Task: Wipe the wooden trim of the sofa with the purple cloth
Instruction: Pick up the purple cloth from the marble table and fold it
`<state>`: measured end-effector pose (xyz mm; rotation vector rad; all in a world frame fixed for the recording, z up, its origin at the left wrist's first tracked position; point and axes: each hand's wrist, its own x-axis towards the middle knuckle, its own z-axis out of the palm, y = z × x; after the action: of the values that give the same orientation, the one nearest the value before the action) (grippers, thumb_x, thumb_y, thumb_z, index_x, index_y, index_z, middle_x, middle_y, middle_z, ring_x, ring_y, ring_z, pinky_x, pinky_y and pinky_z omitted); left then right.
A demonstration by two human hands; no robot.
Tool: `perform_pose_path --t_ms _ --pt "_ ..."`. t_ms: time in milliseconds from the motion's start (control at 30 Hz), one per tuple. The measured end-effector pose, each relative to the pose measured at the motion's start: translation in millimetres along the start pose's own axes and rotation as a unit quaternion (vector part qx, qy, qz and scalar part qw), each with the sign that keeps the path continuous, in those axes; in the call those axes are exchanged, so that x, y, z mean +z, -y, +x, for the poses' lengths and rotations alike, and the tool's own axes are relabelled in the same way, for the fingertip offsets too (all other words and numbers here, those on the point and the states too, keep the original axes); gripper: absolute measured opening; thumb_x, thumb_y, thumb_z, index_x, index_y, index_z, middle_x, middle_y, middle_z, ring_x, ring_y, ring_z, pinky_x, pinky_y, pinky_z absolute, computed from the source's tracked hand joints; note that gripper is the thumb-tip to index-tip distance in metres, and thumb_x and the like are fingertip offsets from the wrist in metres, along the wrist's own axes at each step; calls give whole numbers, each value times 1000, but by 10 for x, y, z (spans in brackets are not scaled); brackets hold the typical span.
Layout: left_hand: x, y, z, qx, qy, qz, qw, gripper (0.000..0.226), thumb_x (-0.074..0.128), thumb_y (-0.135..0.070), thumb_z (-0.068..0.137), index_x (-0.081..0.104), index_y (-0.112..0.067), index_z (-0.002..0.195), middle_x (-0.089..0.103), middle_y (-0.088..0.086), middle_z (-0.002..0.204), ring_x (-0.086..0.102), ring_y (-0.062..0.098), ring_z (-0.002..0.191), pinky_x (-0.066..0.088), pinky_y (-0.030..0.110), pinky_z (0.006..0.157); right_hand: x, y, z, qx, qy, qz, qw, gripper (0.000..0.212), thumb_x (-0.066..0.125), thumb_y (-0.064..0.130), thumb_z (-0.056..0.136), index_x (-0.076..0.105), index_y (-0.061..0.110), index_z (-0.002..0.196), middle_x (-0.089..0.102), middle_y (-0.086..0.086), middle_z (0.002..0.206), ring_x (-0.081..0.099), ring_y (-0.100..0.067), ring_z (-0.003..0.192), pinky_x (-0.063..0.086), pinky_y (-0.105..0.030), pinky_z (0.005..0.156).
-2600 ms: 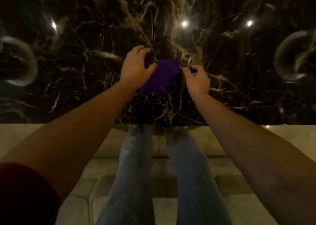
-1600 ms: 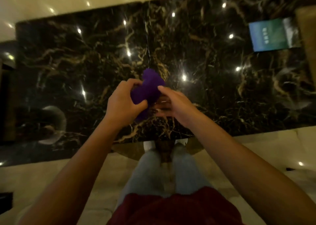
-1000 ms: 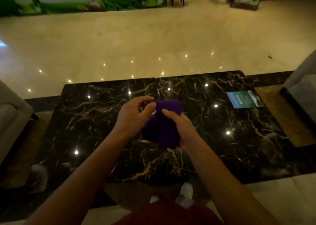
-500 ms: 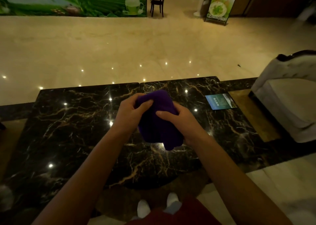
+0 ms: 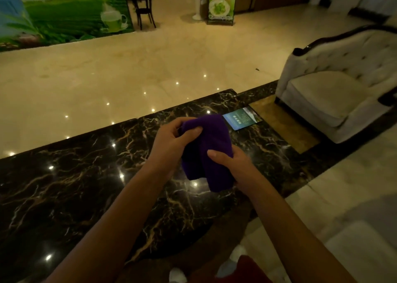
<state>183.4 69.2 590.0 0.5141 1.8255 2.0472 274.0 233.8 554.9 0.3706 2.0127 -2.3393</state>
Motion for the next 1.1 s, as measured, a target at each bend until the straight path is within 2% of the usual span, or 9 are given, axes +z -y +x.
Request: perform_pose_path --t_ms 300,433,533,633,700,800,933,1000,1100 --pt "1461 396 819 36 28 140 989 26 71 -33 93 61 -31 118 71 -10 111 69 -3 102 58 14 80 -1560 190 -87 -60 -231 15 971 35 84 61 66 77 47 97 81 14 100 78 -8 89 60 -19 65" --pt "2175 733 1019 8 84 228 970 21 64 -41 97 61 -35 116 68 -18 107 64 -14 97 52 10 73 -2263 189 -74 -77 -336 -36 938 34 82 60 77 72 37 100 78 23 92 76 -2 81 56 -16 58" --pt "2743 888 1131 -63 174 176 967 32 59 -51 97 63 -37 125 73 -13 115 69 -4 103 58 18 80 -2740 170 -108 -48 -371 -39 927 17 72 63 86 74 46 88 76 29 87 74 1 78 57 -17 59" --pt "3305 947 1306 -128 215 83 964 25 64 -54 93 71 -40 112 78 -11 110 74 9 104 62 26 80 -3174 163 -182 -11 -380 -13 925 25 59 78 82 75 59 79 79 21 85 76 -5 76 64 -26 68" --pt "3635 968 1428 -160 236 45 957 26 69 -59 85 75 -42 103 79 -13 107 75 9 101 62 23 76 -3455 146 -262 2 -404 7 915 45 54 83 79 80 47 86 81 10 90 78 -13 82 66 -41 80" --pt "4069 1054 1601 -179 274 23 945 28 75 -60 80 77 -45 103 79 -11 111 75 10 104 62 28 81 -3825 140 -396 1 -450 18 893 65 55 81 81 79 22 95 80 -6 93 78 -26 85 64 -53 82" --pt "4630 1201 1820 -188 303 6 934 26 75 -49 83 77 -39 107 78 -4 115 74 16 109 60 38 90 -4263 96 -503 -14 -525 49 849 53 63 77 77 75 34 107 80 6 103 78 -12 90 67 -43 81" --pt "4897 1309 1938 -198 325 -10 925 22 76 -39 88 77 -36 110 78 -2 115 75 17 108 62 32 83 -4486 45 -506 -15 -572 65 817 63 67 75 75 66 33 121 77 5 112 77 -13 98 67 -43 85" --pt "5291 1484 2148 -211 358 -23 909 38 81 -37 81 71 -30 118 78 -5 115 76 13 105 62 25 77 -4818 -40 -541 5 -635 91 767 64 73 62 88 53 34 141 70 2 126 72 -16 109 64 -46 93"
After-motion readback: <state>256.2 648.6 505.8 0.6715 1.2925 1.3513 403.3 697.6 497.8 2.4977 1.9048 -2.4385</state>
